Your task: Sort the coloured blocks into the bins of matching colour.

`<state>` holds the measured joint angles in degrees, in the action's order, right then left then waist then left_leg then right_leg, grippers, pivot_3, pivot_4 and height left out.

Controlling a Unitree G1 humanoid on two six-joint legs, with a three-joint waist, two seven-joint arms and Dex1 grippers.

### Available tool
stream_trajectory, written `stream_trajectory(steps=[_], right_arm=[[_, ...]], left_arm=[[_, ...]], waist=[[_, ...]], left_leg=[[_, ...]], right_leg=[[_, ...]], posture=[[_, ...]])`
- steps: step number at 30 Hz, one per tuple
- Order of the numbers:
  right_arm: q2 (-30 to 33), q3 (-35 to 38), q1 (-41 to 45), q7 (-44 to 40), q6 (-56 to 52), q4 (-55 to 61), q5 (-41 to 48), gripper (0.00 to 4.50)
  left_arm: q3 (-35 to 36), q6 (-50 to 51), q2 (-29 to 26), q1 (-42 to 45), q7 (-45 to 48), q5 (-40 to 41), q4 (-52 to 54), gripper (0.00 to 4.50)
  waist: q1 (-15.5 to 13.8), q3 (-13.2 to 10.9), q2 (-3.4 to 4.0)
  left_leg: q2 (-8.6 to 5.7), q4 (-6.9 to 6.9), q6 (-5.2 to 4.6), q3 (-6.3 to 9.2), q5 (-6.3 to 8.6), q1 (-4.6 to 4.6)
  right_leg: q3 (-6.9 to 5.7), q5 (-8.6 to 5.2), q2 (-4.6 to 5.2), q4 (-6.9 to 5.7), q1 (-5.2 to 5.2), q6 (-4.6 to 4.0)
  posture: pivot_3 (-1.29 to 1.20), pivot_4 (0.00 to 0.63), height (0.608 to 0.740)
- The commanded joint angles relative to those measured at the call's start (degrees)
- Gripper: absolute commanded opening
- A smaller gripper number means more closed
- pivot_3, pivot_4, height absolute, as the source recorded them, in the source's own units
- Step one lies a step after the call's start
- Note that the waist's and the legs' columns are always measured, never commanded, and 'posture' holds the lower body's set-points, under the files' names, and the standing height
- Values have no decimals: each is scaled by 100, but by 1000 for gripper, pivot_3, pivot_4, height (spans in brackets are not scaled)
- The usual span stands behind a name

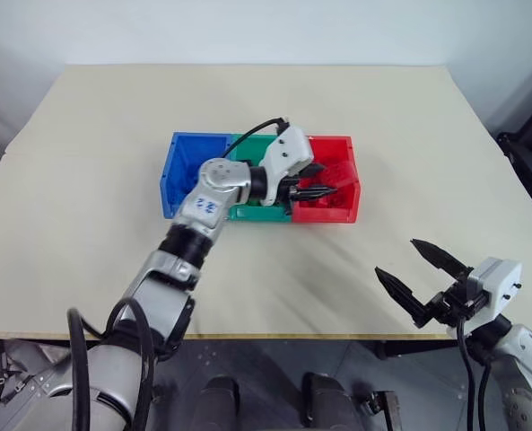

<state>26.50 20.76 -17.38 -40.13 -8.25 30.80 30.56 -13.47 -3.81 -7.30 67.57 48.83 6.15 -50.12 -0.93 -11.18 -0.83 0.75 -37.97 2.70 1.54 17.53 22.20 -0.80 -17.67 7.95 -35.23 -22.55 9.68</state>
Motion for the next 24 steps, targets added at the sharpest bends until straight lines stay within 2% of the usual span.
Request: stream_trajectory(steps=[1, 3, 6, 11, 15, 19, 21, 24], right_arm=[[-237, 61, -402, 265, 301, 576, -122, 4500], [-367, 5, -655, 324, 416, 709, -189, 4500], [-400, -9, -813, 295, 540, 713, -217, 4500], [-181, -25, -579, 11, 667, 341, -186, 4500], [209, -224, 40, -469, 676, -212, -173, 4500], [634, -519, 669, -1152, 689, -846, -143, 4500], [798, -687, 1018, -1508, 743, -1270, -176, 4500], [933, -890, 1521, -1979, 908, -1936, -268, 4500]], left_arm=[[208, -611, 157, 492, -480, -283, -1002, 1472], [269, -825, 194, 641, -772, -418, -1338, 2199], [412, -955, 167, 632, -563, -394, -1400, 3063], [707, -912, -39, 286, 13, -112, -633, 4487], [920, -457, -694, -726, 698, 324, 1259, 4487], [1320, 153, -1840, -2305, 1139, 742, 3138, 4487], [1639, 461, -2357, -3114, 1131, 925, 3786, 4487], [2184, 820, -2793, -4028, 869, 1175, 4462, 4487]], waist=[[-18, 0, 0], [-44, 0, -1], [-66, -1, -1], [-58, -1, -1], [53, 1, 3], [224, 6, 15], [238, 4, 17], [186, 2, 13]], left_leg=[[0, 1, 0, 0, 0, 0], [1, 3, 0, 0, 0, 1], [0, 1, -1, 0, 1, 5], [-1, -2, -2, 0, 1, 10], [3, 0, -2, -7, 1, 2], [13, 5, 0, -12, 0, -11], [15, 6, 0, -12, 0, -14], [14, -4, -3, -11, 2, -9]], right_leg=[[0, 0, 0, -2, 0, 0], [-1, 0, 0, -1, -2, 1], [-2, 4, 1, 5, 0, 8], [-2, 8, 1, 14, 4, 15], [6, 8, 0, 8, 2, 14], [18, 5, -9, -4, -2, 8], [17, 2, -9, -10, -3, 3], [16, 3, -5, -13, 0, 4]], posture=[[0, 150, 740], [0, 150, 740], [0, 150, 740], [0, 150, 740], [0, 150, 740], [0, 150, 740], [0, 150, 740], [0, 150, 740]])
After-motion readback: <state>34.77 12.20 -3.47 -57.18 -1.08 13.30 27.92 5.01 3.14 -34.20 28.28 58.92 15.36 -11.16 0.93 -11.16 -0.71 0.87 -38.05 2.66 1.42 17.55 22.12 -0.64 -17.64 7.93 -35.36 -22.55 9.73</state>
